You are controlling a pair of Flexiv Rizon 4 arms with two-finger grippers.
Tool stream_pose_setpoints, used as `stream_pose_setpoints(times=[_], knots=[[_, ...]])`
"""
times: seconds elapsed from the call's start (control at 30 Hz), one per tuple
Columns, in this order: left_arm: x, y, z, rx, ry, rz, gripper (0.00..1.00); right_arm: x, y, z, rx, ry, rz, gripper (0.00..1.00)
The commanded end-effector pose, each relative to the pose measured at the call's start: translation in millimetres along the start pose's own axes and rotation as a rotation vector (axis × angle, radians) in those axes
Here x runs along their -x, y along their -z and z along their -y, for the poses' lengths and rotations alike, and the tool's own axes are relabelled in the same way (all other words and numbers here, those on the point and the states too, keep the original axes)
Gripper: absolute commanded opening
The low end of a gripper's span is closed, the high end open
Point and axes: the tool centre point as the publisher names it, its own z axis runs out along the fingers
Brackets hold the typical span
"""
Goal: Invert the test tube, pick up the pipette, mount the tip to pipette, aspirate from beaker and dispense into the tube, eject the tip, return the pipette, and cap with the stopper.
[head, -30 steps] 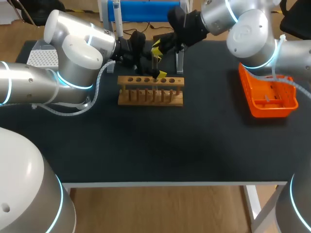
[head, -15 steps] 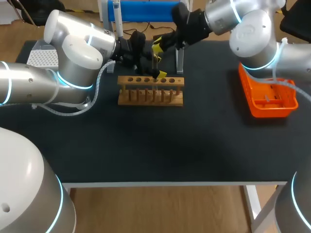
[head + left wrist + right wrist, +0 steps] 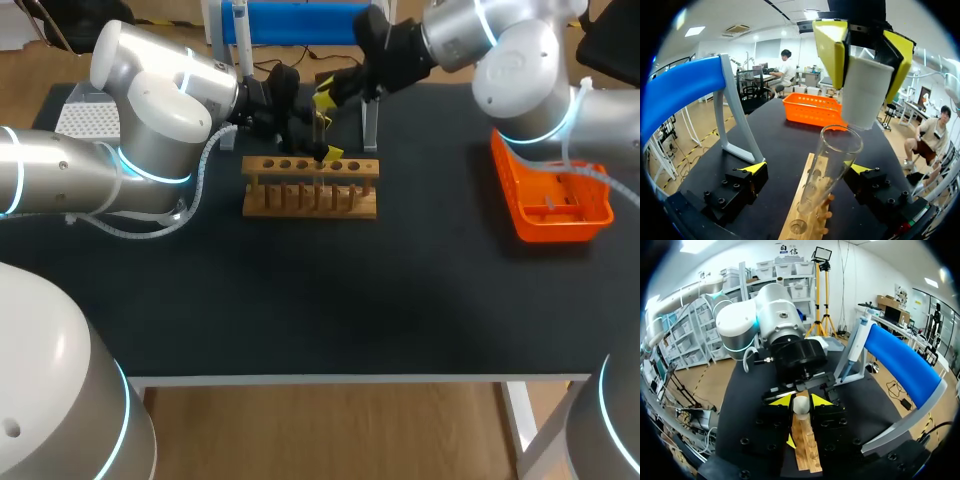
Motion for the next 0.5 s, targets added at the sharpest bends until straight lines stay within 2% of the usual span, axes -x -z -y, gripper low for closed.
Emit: stream_pose_setpoints(times=[0.03,0.5], knots=[[-0.2,-0.3,0.3,0.001,0.001,0.001,1.0,1.0,-3.2,1.0,0.0,-0.001,-0.002,0.0],[-0.2,-0.3,0.3,0.001,0.001,0.001,1.0,2.2,-7.3,9.2,-0.022,-0.003,0.0,0.0]])
